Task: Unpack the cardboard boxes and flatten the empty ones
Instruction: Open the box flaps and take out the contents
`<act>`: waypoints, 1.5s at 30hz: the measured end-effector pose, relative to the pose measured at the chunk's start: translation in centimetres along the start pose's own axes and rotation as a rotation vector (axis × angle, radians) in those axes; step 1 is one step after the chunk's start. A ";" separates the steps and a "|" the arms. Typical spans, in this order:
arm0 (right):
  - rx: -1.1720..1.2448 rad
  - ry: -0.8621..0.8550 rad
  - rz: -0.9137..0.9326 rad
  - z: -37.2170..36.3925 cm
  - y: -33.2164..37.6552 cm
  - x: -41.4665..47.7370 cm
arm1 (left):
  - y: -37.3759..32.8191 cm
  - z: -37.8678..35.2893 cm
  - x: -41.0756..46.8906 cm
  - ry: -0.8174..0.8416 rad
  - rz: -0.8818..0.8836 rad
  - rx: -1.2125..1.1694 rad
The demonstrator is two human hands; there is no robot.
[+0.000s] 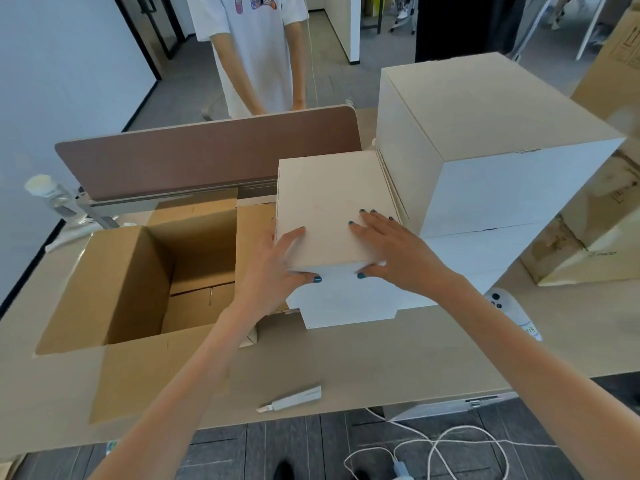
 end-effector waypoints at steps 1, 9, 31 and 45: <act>-0.004 0.008 0.003 0.1 -0.2 0.0 | -0.1 -0.1 0.2 -0.002 -0.002 0.001; -0.011 0.059 0.005 0.4 -1.3 0.0 | -1.4 -1.3 0.0 -0.057 -0.020 0.035; -0.133 -0.368 0.308 -3.4 6.8 -0.5 | 8.8 0.2 -3.0 -0.278 0.181 0.066; -0.080 -0.287 0.325 -8.5 10.2 1.2 | 13.0 0.2 -3.5 -0.155 0.501 0.372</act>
Point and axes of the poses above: each hand's wrist, its own x-axis towards the middle knuckle, its own z-axis out of the back of the hand, y = z × x, the point moved 3 cm from there along x, towards the middle knuckle, and after that the axes turned 12 degrees about z, right-handed, at the moved point
